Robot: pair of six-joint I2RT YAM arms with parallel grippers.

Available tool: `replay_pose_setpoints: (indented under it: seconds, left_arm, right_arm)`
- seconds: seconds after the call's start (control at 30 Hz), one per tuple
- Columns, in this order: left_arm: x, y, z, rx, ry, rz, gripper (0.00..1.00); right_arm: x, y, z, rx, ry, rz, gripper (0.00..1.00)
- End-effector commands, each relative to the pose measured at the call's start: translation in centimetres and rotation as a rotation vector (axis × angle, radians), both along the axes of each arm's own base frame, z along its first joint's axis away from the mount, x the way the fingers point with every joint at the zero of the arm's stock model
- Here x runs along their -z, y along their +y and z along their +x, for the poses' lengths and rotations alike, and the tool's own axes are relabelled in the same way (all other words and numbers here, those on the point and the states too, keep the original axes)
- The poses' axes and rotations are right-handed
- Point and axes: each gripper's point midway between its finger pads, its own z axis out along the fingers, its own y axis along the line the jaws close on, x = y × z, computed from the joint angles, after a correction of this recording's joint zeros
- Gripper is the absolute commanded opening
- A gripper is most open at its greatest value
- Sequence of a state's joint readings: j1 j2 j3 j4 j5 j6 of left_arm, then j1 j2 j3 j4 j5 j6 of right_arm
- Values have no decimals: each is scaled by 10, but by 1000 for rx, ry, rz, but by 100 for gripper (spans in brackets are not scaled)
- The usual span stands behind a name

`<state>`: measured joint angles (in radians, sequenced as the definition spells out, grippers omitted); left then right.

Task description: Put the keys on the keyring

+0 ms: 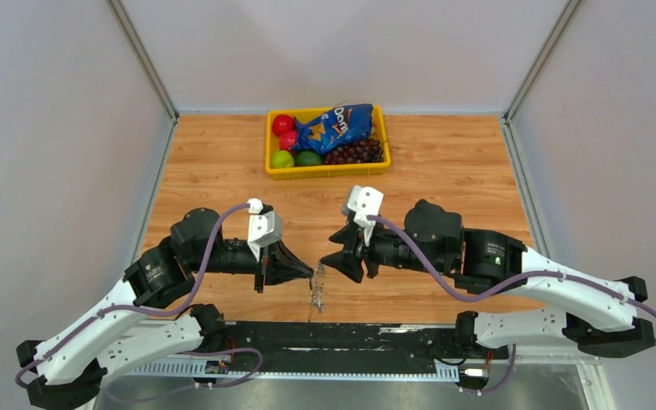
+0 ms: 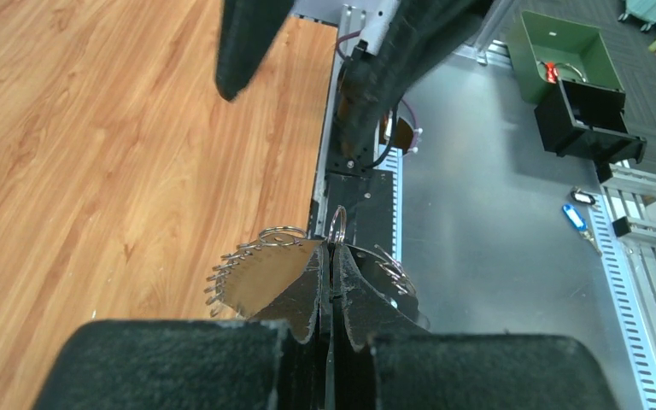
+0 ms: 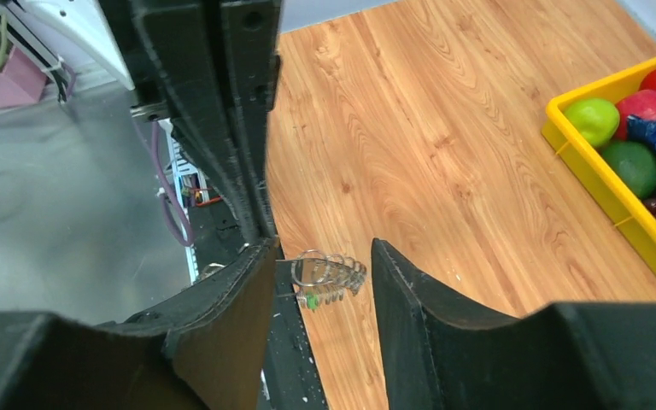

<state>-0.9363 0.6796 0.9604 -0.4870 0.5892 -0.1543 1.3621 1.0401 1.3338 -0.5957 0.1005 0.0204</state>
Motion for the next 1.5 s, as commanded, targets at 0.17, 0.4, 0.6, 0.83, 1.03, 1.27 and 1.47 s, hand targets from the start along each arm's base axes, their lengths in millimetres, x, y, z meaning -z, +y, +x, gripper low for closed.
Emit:
replay_pose_setpoints:
  seconds: [0.17, 0.4, 0.6, 0.83, 1.03, 1.27, 1.47]
  left_arm:
    - [-8, 8, 4, -37, -66, -12, 0]
    - [-5, 10, 6, -56, -69, -8, 0]
    - [-8, 11, 9, -77, -68, -18, 0]
    - [-9, 12, 9, -80, -70, -16, 0]
    - [-9, 11, 10, -81, -70, -10, 0]
    - [-12, 10, 12, -92, -67, -15, 0]
    - [-11, 9, 14, -100, -64, -17, 0]
  right_arm:
    - [-14, 7, -13, -260, 221, 80, 46]
    - [-4, 15, -28, -372, 270, 78, 42]
    - [12, 27, -21, -360, 304, 49, 40]
    - [10, 35, -22, -385, 307, 61, 39]
    - [11, 38, -23, -401, 312, 60, 37]
    - [14, 38, -19, -381, 306, 52, 35]
    - [19, 38, -19, -378, 305, 45, 26]
